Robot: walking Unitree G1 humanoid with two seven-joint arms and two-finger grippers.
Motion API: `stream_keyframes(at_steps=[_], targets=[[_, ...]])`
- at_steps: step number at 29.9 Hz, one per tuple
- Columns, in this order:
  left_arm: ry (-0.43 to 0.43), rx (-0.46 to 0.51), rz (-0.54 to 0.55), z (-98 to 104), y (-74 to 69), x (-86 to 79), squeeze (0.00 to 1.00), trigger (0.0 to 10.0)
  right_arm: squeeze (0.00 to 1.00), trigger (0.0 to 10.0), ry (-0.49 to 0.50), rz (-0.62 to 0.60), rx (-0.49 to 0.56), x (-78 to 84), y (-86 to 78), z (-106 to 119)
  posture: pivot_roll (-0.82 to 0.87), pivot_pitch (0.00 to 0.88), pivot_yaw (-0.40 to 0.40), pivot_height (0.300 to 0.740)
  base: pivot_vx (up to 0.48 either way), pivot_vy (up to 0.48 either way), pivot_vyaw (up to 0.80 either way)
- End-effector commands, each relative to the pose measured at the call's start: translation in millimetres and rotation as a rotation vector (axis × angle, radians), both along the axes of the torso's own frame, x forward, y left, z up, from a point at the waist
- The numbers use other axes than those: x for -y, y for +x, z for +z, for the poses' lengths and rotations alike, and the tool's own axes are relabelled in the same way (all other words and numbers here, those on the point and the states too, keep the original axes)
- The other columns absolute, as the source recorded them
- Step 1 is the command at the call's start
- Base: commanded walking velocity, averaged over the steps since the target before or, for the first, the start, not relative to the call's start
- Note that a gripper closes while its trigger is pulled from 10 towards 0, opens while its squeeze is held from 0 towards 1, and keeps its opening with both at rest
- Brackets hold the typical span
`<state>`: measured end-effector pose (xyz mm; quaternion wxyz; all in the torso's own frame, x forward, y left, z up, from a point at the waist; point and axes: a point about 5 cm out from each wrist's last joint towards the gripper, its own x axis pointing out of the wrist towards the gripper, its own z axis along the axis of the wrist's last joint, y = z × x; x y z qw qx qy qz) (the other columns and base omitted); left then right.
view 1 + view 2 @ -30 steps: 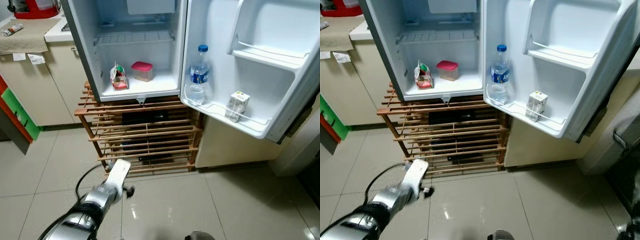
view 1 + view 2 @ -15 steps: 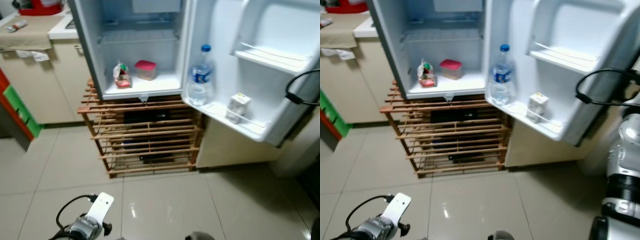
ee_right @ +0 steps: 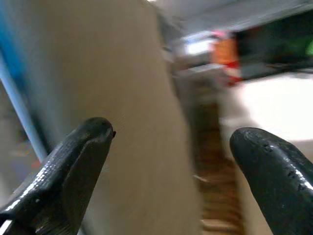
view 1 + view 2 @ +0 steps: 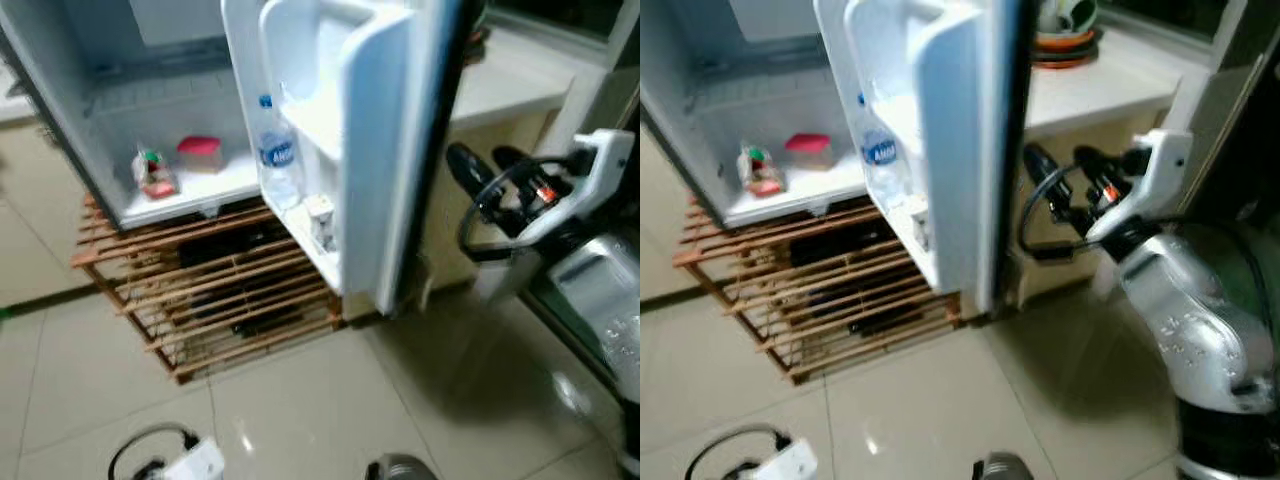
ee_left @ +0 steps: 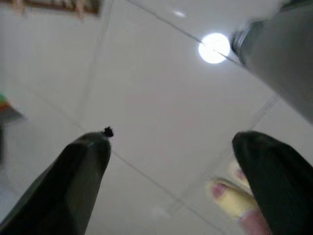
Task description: Restocking fridge
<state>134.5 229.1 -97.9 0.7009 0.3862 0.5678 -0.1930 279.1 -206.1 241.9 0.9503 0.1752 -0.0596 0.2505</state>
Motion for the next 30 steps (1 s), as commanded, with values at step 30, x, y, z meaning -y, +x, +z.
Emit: stream_keyframes(at_steps=[30], targets=[[-0.867,0.969,-0.034,156.2,185.1,113.0,0.00,10.0,0.00,10.0,-0.316,-0.727,-0.269,17.9,25.0,-112.1,-0.09,0.000,0.019,0.711,0.000,0.000,0.00]])
